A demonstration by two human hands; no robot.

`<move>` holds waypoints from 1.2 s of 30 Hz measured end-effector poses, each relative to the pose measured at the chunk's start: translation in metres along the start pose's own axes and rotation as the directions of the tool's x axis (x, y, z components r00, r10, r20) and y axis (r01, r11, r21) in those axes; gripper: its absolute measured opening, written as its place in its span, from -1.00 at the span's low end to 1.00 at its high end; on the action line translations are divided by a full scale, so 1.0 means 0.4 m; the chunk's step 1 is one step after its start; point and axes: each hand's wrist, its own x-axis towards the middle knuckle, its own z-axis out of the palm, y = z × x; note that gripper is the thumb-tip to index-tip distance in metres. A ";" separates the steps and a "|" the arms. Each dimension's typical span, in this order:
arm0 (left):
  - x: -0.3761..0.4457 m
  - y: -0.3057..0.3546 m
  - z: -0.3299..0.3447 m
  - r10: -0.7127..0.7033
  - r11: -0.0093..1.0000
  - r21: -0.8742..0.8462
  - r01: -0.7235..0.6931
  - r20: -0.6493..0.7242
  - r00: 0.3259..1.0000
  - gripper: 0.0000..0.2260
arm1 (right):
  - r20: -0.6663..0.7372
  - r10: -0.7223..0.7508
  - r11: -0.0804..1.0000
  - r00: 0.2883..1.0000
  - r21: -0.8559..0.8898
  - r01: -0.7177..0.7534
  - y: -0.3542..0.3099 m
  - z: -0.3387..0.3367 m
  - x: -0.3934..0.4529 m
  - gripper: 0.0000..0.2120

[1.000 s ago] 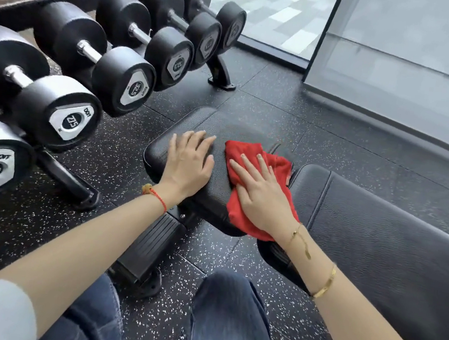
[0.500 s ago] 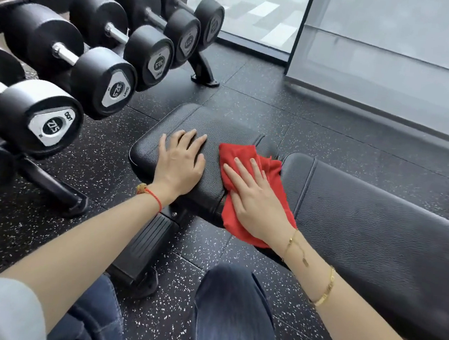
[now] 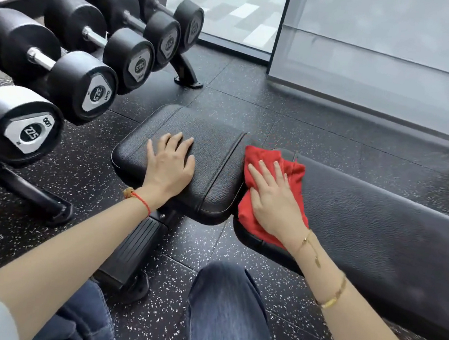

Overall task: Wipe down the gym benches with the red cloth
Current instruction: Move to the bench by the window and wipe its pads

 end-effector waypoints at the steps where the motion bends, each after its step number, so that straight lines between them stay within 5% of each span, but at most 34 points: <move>1: -0.005 0.021 0.002 0.017 1.000 -0.010 -0.017 0.000 1.000 -0.53 | -0.009 0.019 1.000 1.000 0.016 -0.019 0.016 -0.004 -0.013 -0.47; 8: -0.031 0.184 0.034 0.115 0.993 -0.031 -0.114 0.035 0.993 -0.55 | 0.022 0.263 0.964 0.965 0.032 -0.264 0.071 -0.040 0.142 -0.50; 17: -0.044 0.218 0.059 0.116 0.993 0.023 -0.116 0.015 0.993 -0.58 | -0.002 -0.001 0.997 1.000 0.073 0.001 0.046 -0.012 -0.089 -0.47; 24: -0.050 0.221 0.054 0.115 0.993 0.030 -0.116 0.030 0.993 -0.57 | 0.025 0.255 0.965 0.967 0.062 -0.256 0.096 -0.047 0.084 -0.49; 31: -0.053 0.223 0.053 0.110 0.993 0.039 -0.111 0.039 0.993 -0.56 | -0.026 0.059 0.995 0.998 0.086 -0.057 0.066 -0.025 -0.104 -0.47; 36: -0.073 0.247 0.043 0.117 0.993 -0.014 -0.117 0.048 0.992 -0.59 | -0.038 0.232 0.968 0.972 0.104 -0.227 0.192 -0.053 -0.143 -0.48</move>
